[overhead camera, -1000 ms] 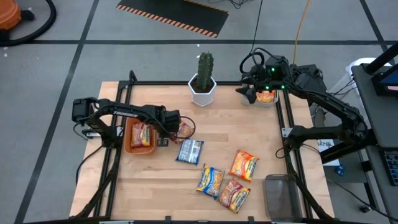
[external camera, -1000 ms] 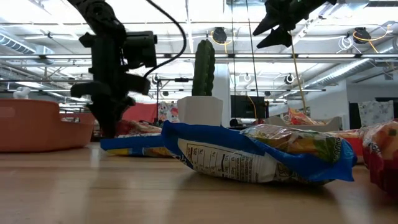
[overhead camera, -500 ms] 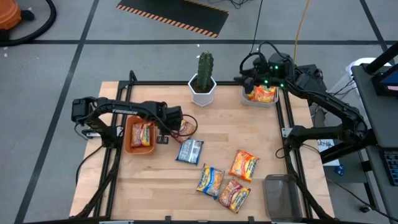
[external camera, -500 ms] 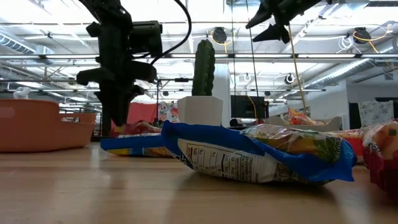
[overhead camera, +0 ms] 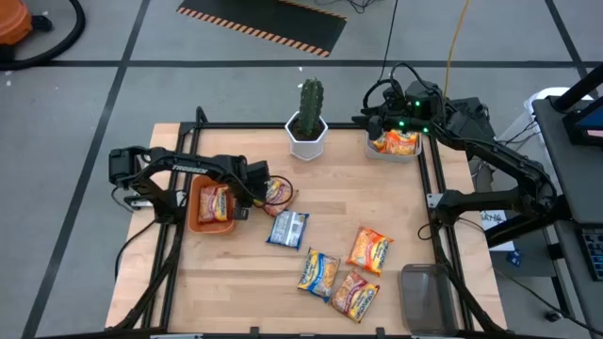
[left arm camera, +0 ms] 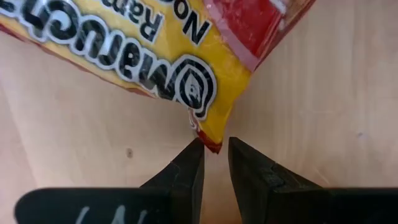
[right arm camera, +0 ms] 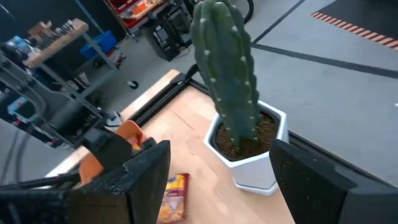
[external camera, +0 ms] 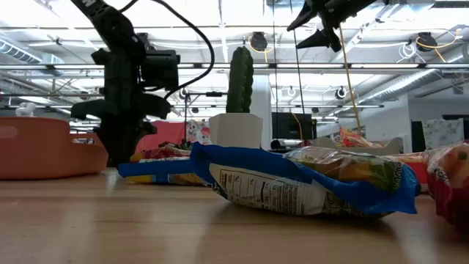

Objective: Sort Maruchan noodles
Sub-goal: Put the top red noodle pack into the orange bin

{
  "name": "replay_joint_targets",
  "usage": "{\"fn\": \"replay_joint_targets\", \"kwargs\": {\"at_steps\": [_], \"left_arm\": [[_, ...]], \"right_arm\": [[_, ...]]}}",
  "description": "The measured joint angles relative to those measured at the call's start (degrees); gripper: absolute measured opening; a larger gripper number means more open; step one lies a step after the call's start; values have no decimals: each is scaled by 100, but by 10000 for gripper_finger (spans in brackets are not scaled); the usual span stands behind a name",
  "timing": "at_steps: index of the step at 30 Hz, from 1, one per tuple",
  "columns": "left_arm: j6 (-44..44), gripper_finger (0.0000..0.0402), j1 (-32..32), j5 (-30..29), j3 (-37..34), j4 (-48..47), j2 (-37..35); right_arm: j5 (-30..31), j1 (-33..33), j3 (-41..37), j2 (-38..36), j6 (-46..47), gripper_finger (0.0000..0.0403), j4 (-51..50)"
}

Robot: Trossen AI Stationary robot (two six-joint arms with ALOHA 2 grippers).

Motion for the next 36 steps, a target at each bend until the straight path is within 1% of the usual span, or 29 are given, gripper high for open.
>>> {"fn": "replay_joint_targets", "kwargs": {"at_steps": [3, 9, 14, 17, 21, 22, 26, 29, 32, 36], "left_arm": [[-145, 89, 0, 20, -139, 344, 0], [-506, 118, 37, 43, -239, 884, 0], [-583, 118, 43, 44, -239, 917, 0], [-591, 92, 26, 43, -239, 972, 0], [-956, 24, 31, 43, -239, 1206, 0], [-1075, 15, 31, 43, -231, 1209, 0], [-1314, 11, 31, 41, -97, 958, -10], [-1408, 10, 31, -24, 146, 500, -126], [-1555, 9, 26, -197, 430, 138, -360], [-1994, 8, 26, -446, 641, -94, -707]], "right_arm": [[-11, 88, 0, -1, 140, 265, 117], [-5, 145, 0, 0, 107, 265, 114], [-16, 143, 0, 0, 218, 265, 118], [-18, 143, 0, 0, 138, 265, 118], [-18, 143, 0, 0, -213, 265, 103], [-18, 143, 0, 0, -300, 265, 103], [-24, 117, 0, 0, -591, 265, 98], [-26, 117, 0, 0, -779, 265, 90], [-27, 117, 0, 0, -969, 265, 46], [-28, 115, 0, 0, -1348, 265, -71]]}}
